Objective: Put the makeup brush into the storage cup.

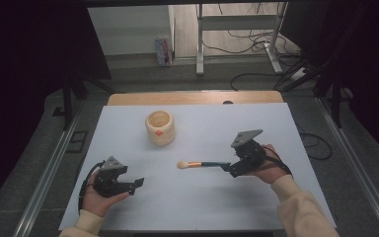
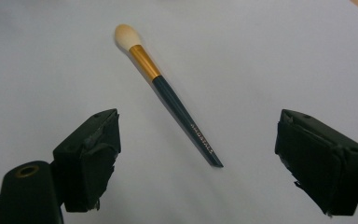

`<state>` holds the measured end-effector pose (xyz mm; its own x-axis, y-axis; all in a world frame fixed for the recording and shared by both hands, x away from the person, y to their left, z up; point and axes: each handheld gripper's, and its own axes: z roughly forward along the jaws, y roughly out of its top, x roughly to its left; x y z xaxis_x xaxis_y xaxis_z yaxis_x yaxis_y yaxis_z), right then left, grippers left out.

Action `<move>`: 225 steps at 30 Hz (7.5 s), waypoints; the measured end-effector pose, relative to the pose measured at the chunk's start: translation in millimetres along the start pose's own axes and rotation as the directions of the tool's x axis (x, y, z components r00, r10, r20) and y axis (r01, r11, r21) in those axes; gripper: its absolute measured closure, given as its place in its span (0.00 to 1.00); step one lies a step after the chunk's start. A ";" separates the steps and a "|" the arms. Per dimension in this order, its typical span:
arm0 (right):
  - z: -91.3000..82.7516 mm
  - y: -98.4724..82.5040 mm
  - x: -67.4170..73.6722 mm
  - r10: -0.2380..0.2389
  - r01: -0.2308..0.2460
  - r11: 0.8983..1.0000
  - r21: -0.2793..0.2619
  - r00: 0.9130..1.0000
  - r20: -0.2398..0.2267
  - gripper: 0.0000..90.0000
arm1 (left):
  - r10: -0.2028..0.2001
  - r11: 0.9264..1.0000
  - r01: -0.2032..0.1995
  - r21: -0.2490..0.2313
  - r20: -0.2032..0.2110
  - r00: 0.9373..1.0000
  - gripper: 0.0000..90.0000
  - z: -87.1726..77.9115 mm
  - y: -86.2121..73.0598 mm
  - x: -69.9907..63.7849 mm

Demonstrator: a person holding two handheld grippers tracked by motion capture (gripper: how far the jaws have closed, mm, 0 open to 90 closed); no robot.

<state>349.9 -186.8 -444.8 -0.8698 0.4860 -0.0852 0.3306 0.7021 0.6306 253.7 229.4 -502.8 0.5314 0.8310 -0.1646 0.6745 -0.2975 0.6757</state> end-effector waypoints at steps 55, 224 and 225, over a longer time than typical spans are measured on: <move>50.4 39.3 -5.4 -0.222 0.253 0.960 0.117 0.949 -0.226 0.21 | 0.005 1.000 -0.005 0.009 -0.009 1.000 0.22 1.1 -0.3 0.3; -8.6 21.4 -7.9 -0.216 0.183 0.968 -0.172 0.956 -0.199 0.89 | -0.026 0.995 0.032 -0.091 0.066 0.997 0.22 0.8 10.0 -12.1; -10.7 19.1 -6.9 -0.211 0.172 0.966 -0.194 0.957 -0.199 0.89 | -0.028 0.994 0.036 -0.105 0.072 0.997 0.22 0.3 11.0 -13.3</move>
<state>358.3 -182.3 -423.9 -0.9751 0.2132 -0.0607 0.0981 0.6607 0.7442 254.2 214.9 -493.4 0.5479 0.8029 -0.2349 0.6351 -0.2166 0.7414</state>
